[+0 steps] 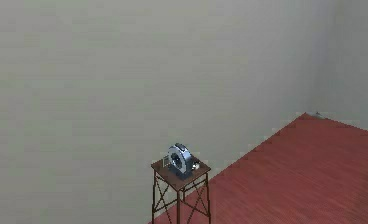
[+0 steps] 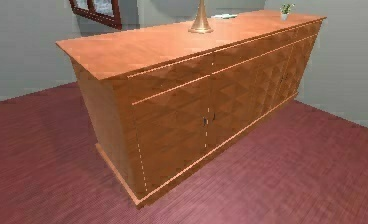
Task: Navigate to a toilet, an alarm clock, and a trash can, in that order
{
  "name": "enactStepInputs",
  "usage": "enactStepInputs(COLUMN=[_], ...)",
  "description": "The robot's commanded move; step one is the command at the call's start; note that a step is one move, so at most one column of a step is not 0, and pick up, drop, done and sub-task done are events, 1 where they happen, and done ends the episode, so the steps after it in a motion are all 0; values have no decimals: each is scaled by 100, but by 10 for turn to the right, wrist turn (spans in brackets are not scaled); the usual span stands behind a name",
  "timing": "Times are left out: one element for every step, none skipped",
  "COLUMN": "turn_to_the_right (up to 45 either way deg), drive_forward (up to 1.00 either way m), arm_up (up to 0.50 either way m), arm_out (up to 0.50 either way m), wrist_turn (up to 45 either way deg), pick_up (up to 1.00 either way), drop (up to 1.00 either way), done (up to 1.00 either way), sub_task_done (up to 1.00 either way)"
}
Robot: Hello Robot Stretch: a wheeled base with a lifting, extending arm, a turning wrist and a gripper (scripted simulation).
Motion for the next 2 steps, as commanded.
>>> enactStepInputs(turn_to_the_right=[0, -450], drive_forward=[0, 0], arm_up=[0, 0], arm_out=[0, 0], wrist_turn=[0, 0], pick_up=[0, 0], drop=[0, 0], done=[0, 0], sub_task_done=[100, 0])
